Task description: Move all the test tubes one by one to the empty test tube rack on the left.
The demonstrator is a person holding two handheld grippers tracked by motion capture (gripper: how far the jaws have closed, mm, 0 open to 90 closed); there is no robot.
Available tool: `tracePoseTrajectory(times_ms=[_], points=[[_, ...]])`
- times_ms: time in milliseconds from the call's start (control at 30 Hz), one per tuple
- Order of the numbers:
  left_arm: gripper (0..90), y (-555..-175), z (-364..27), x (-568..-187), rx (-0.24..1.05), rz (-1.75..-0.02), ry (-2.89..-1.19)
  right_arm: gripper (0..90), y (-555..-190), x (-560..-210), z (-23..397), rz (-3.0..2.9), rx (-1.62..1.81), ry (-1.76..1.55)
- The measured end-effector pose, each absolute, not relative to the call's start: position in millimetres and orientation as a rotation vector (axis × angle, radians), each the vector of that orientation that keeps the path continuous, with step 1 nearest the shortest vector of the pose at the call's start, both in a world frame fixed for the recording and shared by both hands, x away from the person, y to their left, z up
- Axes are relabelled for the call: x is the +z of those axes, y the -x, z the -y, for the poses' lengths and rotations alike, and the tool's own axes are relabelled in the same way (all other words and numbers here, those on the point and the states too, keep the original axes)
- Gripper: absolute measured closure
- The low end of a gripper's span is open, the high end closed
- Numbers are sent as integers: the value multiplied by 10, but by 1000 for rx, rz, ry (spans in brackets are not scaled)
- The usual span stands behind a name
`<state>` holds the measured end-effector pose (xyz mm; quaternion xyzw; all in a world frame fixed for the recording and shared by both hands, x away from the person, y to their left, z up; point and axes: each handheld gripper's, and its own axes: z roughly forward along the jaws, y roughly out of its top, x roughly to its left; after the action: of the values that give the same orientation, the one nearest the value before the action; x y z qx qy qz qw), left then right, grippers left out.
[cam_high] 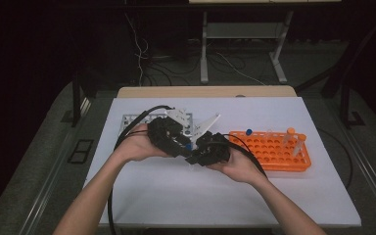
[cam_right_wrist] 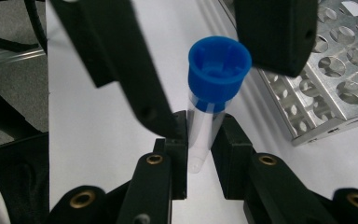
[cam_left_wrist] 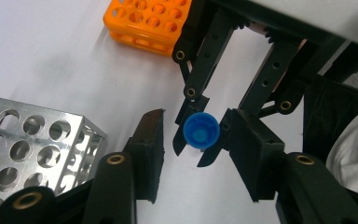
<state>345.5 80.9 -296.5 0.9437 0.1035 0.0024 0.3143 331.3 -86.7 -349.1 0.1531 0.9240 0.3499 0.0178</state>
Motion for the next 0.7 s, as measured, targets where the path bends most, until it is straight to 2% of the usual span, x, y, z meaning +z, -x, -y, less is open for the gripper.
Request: tracePoseTrajectory(times_ms=[367, 633, 700], points=[[727, -3476, -796, -3000, -21, -251, -2509, 761, -3312, -3498, 849, -2857, 1110, -483], [743, -3491, -796, -2980, -38, -259, -2500, 753, -3297, -3491, 858, -2842, 1123, -506], [744, -3497, -794, -2961, -27, -258, -2508, 723, -3295, -3479, 876, -2833, 1132, -521]])
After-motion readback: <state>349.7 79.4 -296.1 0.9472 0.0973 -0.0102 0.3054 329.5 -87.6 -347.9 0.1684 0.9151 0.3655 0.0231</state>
